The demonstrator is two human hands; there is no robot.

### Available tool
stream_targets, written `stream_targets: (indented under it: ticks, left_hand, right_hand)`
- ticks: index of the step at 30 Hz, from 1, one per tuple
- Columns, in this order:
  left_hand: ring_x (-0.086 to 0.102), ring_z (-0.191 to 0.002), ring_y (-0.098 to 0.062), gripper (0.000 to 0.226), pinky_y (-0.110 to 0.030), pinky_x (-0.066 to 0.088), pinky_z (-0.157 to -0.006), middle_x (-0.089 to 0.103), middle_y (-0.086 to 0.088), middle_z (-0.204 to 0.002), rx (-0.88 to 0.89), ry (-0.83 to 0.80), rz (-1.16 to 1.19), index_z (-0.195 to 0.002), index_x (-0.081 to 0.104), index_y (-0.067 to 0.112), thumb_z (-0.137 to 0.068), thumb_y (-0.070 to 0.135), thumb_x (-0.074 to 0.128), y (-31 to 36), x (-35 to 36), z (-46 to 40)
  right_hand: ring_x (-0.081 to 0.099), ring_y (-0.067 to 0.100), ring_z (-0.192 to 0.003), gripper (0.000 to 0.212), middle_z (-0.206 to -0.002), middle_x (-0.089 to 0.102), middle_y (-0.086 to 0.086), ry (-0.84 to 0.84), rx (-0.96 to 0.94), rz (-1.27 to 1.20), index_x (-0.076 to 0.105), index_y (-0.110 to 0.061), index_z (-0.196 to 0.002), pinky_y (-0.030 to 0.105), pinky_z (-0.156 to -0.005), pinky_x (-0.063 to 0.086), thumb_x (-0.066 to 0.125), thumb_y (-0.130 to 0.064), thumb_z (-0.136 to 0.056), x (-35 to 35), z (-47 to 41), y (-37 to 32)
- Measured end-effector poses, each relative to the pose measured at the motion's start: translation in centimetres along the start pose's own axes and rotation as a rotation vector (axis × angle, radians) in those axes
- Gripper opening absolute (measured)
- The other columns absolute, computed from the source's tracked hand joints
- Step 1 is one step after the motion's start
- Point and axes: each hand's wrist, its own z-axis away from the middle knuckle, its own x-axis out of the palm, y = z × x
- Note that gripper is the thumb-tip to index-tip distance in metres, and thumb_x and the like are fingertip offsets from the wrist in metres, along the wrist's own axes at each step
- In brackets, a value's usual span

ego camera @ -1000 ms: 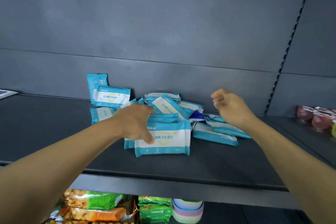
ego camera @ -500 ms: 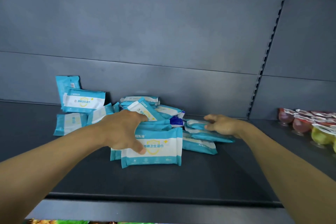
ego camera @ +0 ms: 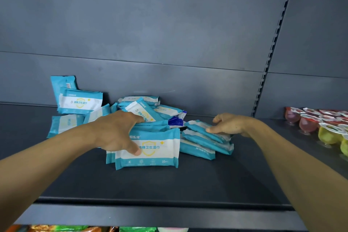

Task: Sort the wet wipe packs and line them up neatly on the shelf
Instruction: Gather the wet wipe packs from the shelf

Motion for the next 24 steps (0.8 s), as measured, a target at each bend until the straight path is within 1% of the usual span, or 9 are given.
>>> stream_targets:
  ticks: [1, 4, 8, 12, 15, 17, 19, 21, 24]
  left_hand:
    - [0.055, -0.102, -0.008, 0.061, -0.034, 0.048, -0.093, 0.058, 0.018, -0.112, -0.002, -0.001, -0.003, -0.123, 0.051, 0.032, -0.069, 0.041, 0.079, 0.1, 0.0, 0.0]
    - [0.055, -0.105, -0.009, 0.066, -0.034, 0.047, -0.095, 0.058, 0.017, -0.116, -0.012, -0.003, -0.004, -0.127, 0.049, 0.03, -0.07, 0.04, 0.079, 0.2, -0.1, 0.2]
    - [0.052, -0.111, -0.011, 0.072, -0.035, 0.044, -0.099, 0.055, 0.014, -0.124, -0.022, -0.019, -0.004, -0.134, 0.045, 0.028, -0.072, 0.04, 0.079, 0.3, -0.3, 0.5]
    - [0.049, -0.116, -0.012, 0.078, -0.033, 0.041, -0.102, 0.052, 0.012, -0.13, -0.036, -0.019, -0.011, -0.139, 0.04, 0.025, -0.072, 0.04, 0.078, 0.0, -0.5, 1.1]
    - [0.047, -0.12, -0.014, 0.082, -0.032, 0.04, -0.102, 0.049, 0.008, -0.135, -0.058, -0.015, -0.012, -0.141, 0.038, 0.025, -0.072, 0.041, 0.079, -0.7, -0.4, 1.8]
    - [0.048, -0.118, -0.014, 0.08, -0.032, 0.04, -0.102, 0.049, 0.008, -0.133, -0.058, -0.006, -0.008, -0.139, 0.04, 0.024, -0.071, 0.04, 0.079, -0.9, -0.6, 2.4]
    - [0.049, -0.117, -0.014, 0.078, -0.034, 0.041, -0.101, 0.052, 0.009, -0.13, -0.056, 0.009, -0.005, -0.139, 0.041, 0.024, -0.072, 0.038, 0.079, -1.0, -0.8, 2.9]
    - [0.049, -0.119, -0.015, 0.079, -0.034, 0.041, -0.102, 0.051, 0.008, -0.132, -0.062, 0.02, -0.009, -0.14, 0.039, 0.024, -0.073, 0.036, 0.079, -1.0, -1.0, 3.5]
    - [0.049, -0.118, -0.015, 0.078, -0.032, 0.041, -0.101, 0.051, 0.007, -0.132, -0.062, 0.02, 0.004, -0.14, 0.04, 0.024, -0.074, 0.035, 0.079, -1.0, -1.0, 4.0]
  right_hand:
    - [0.057, 0.019, -0.112, 0.067, -0.126, 0.058, 0.003, -0.012, 0.008, -0.038, 0.049, -0.009, -0.132, 0.037, -0.102, 0.044, 0.073, -0.043, -0.079, -0.1, -0.1, 0.2]
    - [0.067, 0.022, -0.096, 0.045, -0.104, 0.07, 0.007, -0.027, -0.014, -0.096, 0.058, -0.009, -0.11, 0.038, -0.09, 0.053, 0.08, -0.026, -0.075, -0.3, 0.7, 0.4]
    - [0.069, 0.019, -0.091, 0.031, -0.101, 0.071, 0.005, -0.059, -0.094, -0.113, 0.059, -0.012, -0.107, 0.033, -0.081, 0.055, 0.075, -0.02, -0.081, -0.3, 2.8, -0.2]
    - [0.065, 0.016, -0.089, 0.042, -0.101, 0.065, 0.001, -0.094, -0.063, 0.036, 0.05, -0.016, -0.112, 0.03, -0.081, 0.053, 0.076, -0.023, -0.08, 0.5, 4.3, -1.1]
    - [0.065, 0.021, -0.092, 0.065, -0.107, 0.061, 0.003, -0.032, -0.041, -0.015, 0.04, -0.018, -0.126, 0.037, -0.083, 0.055, 0.08, -0.019, -0.075, 1.0, 4.8, -1.7]
    - [0.065, 0.022, -0.093, 0.07, -0.112, 0.061, 0.004, 0.014, -0.03, -0.054, 0.04, -0.014, -0.131, 0.037, -0.081, 0.055, 0.08, -0.015, -0.073, 0.8, 5.2, -1.9]
    - [0.067, 0.022, -0.087, 0.053, -0.104, 0.066, 0.006, 0.075, -0.028, -0.081, 0.051, -0.005, -0.119, 0.037, -0.078, 0.056, 0.079, -0.014, -0.075, 0.1, 5.9, -1.9]
    - [0.067, 0.019, -0.079, 0.038, -0.093, 0.069, 0.006, 0.156, -0.022, -0.124, 0.058, -0.006, -0.107, 0.032, -0.067, 0.055, 0.078, -0.015, -0.076, -1.0, 6.6, -1.8]
    - [0.068, 0.019, -0.078, 0.033, -0.092, 0.07, 0.006, 0.2, -0.05, -0.211, 0.059, -0.009, -0.102, 0.03, -0.061, 0.053, 0.078, -0.015, -0.077, -1.6, 7.4, -2.0]
